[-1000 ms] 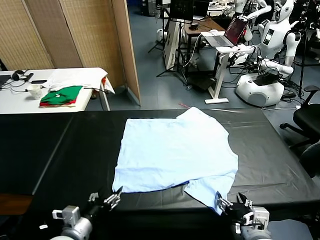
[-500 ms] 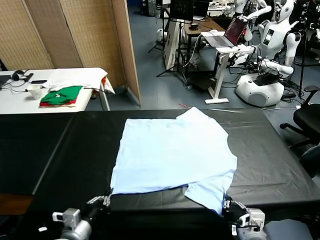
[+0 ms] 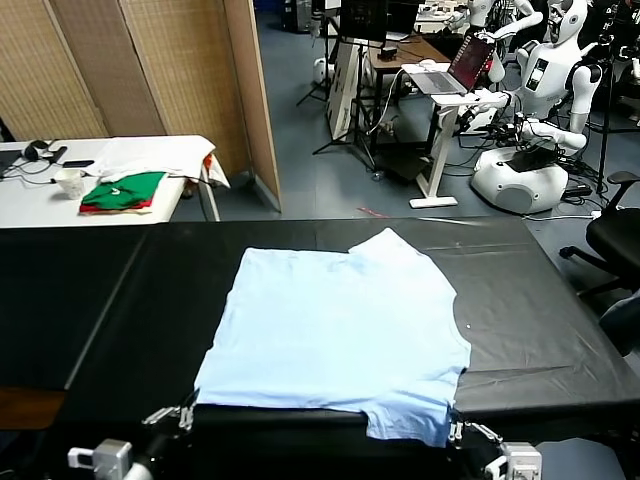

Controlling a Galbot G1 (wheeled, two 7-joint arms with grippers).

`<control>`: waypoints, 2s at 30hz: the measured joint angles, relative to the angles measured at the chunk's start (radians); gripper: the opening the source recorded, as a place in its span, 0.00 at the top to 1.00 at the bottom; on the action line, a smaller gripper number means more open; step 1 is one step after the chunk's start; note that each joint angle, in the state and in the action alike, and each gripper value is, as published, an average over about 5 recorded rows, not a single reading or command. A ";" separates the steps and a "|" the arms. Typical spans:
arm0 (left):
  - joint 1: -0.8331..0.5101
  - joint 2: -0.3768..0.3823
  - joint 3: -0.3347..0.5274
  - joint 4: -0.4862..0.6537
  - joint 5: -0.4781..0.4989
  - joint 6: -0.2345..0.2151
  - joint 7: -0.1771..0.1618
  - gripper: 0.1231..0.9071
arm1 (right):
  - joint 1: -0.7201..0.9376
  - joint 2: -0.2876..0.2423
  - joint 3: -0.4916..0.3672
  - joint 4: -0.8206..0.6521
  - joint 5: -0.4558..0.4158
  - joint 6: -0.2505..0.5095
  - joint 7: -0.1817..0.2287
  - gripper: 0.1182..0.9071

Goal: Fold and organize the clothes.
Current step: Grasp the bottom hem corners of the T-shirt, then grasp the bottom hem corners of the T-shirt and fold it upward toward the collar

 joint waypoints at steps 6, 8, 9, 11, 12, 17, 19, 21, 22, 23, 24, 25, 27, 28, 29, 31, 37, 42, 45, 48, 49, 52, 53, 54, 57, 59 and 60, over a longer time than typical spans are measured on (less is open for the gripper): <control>-0.087 -0.041 0.034 0.038 0.005 -0.057 0.004 0.97 | 0.099 -0.022 -0.005 -0.053 0.007 0.048 -0.001 0.97; -0.128 -0.054 0.046 0.055 0.006 -0.067 0.004 0.97 | 0.138 -0.027 -0.013 -0.086 0.005 0.060 0.001 0.97; -0.150 -0.060 0.052 0.065 0.007 -0.071 0.004 0.97 | 0.157 -0.029 -0.018 -0.106 0.004 0.064 0.003 0.97; -0.191 -0.068 0.063 0.087 0.009 -0.079 0.004 0.97 | 0.199 -0.034 -0.029 -0.149 0.000 0.072 0.005 0.97; -0.212 -0.070 0.068 0.099 0.011 -0.082 0.004 0.97 | 0.220 -0.037 -0.035 -0.170 -0.002 0.075 0.006 0.97; -0.305 -0.063 0.094 0.165 0.017 -0.090 0.003 0.97 | 0.323 -0.048 -0.067 -0.267 -0.015 0.079 0.013 0.97; -0.340 -0.055 0.105 0.192 0.018 -0.090 0.001 0.97 | 0.361 -0.053 -0.080 -0.300 -0.023 0.078 0.015 0.97; -0.373 -0.047 0.117 0.220 0.018 -0.090 0.000 0.97 | 0.396 -0.058 -0.092 -0.328 -0.032 0.077 0.017 0.97; -0.389 -0.043 0.123 0.234 0.019 -0.090 0.000 0.97 | 0.412 -0.061 -0.098 -0.341 -0.035 0.076 0.018 0.97; -0.404 -0.039 0.130 0.247 0.021 -0.090 0.000 0.97 | 0.428 -0.063 -0.104 -0.353 -0.038 0.075 0.018 0.97; -0.419 -0.035 0.136 0.261 0.022 -0.089 -0.001 0.97 | 0.444 -0.067 -0.109 -0.364 -0.041 0.075 0.018 0.97; -0.434 -0.030 0.142 0.275 0.023 -0.089 -0.001 0.97 | 0.458 -0.070 -0.115 -0.375 -0.044 0.074 0.018 0.97; -0.461 -0.021 0.154 0.301 0.023 -0.089 -0.001 0.97 | 0.485 -0.078 -0.125 -0.395 -0.050 0.073 0.017 0.97; -0.473 -0.016 0.159 0.313 0.023 -0.089 -0.001 0.97 | 0.496 -0.082 -0.129 -0.405 -0.053 0.072 0.015 0.97; -0.484 -0.012 0.164 0.324 0.023 -0.089 -0.001 0.97 | 0.507 -0.086 -0.134 -0.414 -0.055 0.072 0.014 0.97; -0.503 -0.004 0.173 0.344 0.022 -0.088 -0.001 0.97 | 0.526 -0.094 -0.142 -0.431 -0.058 0.073 0.010 0.97; -0.530 0.006 0.194 0.379 0.023 -0.086 -0.001 0.97 | 0.560 -0.107 -0.159 -0.473 -0.056 0.075 -0.007 0.97; -0.537 0.005 0.197 0.383 0.025 -0.069 -0.002 0.97 | 0.552 -0.108 -0.147 -0.462 -0.036 0.072 -0.042 0.86; -0.532 0.004 0.190 0.375 0.024 -0.058 -0.003 0.95 | 0.530 -0.116 -0.131 -0.434 -0.028 0.067 -0.063 0.64; -0.523 0.001 0.179 0.363 0.024 -0.051 -0.008 0.79 | 0.494 -0.129 -0.111 -0.394 -0.018 0.061 -0.076 0.40; -0.519 0.000 0.176 0.359 0.024 -0.047 -0.009 0.72 | 0.478 -0.134 -0.103 -0.378 -0.013 0.060 -0.079 0.33; -0.501 -0.003 0.165 0.342 0.033 -0.025 -0.008 0.48 | 0.425 -0.150 -0.075 -0.333 0.000 0.061 -0.079 0.12; -0.494 -0.003 0.161 0.335 0.036 -0.015 -0.005 0.39 | 0.408 -0.155 -0.065 -0.324 0.003 0.063 -0.078 0.08; -0.486 -0.004 0.157 0.328 0.038 -0.006 -0.002 0.31 | 0.391 -0.160 -0.056 -0.317 0.006 0.064 -0.078 0.04; -0.458 -0.007 0.147 0.307 0.032 0.012 0.004 0.10 | 0.349 -0.168 -0.030 -0.307 0.015 0.068 -0.078 0.00; -0.439 -0.013 0.143 0.294 0.022 0.021 0.004 0.03 | 0.324 -0.168 -0.016 -0.303 0.019 0.072 -0.079 0.00; -0.431 -0.017 0.142 0.290 0.016 0.025 0.004 0.01 | 0.312 -0.167 -0.010 -0.303 0.020 0.074 -0.080 0.00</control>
